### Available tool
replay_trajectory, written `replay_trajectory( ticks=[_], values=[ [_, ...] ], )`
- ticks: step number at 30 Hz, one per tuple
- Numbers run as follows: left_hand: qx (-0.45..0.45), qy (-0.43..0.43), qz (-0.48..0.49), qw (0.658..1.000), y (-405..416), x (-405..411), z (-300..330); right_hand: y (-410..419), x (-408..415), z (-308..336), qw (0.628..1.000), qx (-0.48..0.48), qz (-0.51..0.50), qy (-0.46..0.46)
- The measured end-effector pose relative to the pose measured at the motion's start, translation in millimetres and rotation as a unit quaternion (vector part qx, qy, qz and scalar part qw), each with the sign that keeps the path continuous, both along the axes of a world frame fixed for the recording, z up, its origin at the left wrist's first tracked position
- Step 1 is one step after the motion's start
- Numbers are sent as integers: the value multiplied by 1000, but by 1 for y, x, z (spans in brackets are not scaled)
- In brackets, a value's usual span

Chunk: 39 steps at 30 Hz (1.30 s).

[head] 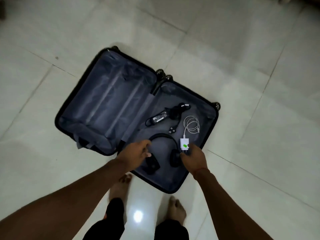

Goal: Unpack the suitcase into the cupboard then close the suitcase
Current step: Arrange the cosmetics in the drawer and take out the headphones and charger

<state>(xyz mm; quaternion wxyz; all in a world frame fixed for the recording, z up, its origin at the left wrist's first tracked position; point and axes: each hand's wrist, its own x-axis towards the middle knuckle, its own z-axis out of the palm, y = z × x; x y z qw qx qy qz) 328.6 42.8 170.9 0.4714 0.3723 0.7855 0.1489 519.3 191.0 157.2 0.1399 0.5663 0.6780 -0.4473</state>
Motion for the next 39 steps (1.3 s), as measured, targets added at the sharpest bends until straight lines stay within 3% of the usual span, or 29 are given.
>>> replay_trajectory(
  ticks=[5, 10, 13, 16, 21, 23, 29, 36, 39],
  values=[
    [-150, 3, 100, 984, 9, 27, -125, -8, 6, -128, 997, -41, -47, -49],
    [-243, -29, 201, 948, 9, 51, -194, -34, 3, -194, 993, -79, -61, -69],
    [-258, -24, 213, 942, 14, 55, -210, -40, -1, -207, 993, -52, -50, -98],
    [-260, -33, 251, 932, 19, 50, -213, -49, -8, -203, 995, -17, -82, -55],
    [-235, 57, 226, 943, 27, 16, -206, -30, -16, -192, 984, -54, -172, 7],
    [-207, 72, 195, 956, 27, 4, -206, -4, -18, -195, 980, -10, -198, 1],
    [-140, 71, 124, 980, 33, -10, -212, 68, -29, -227, 982, 159, -94, -45],
    [-110, 42, 111, 987, 29, -4, -226, 78, -40, -251, 962, 208, 107, -143],
    [-105, 43, 130, 985, 28, -2, -225, 68, -38, -248, 958, 225, 141, -106]
  ],
)
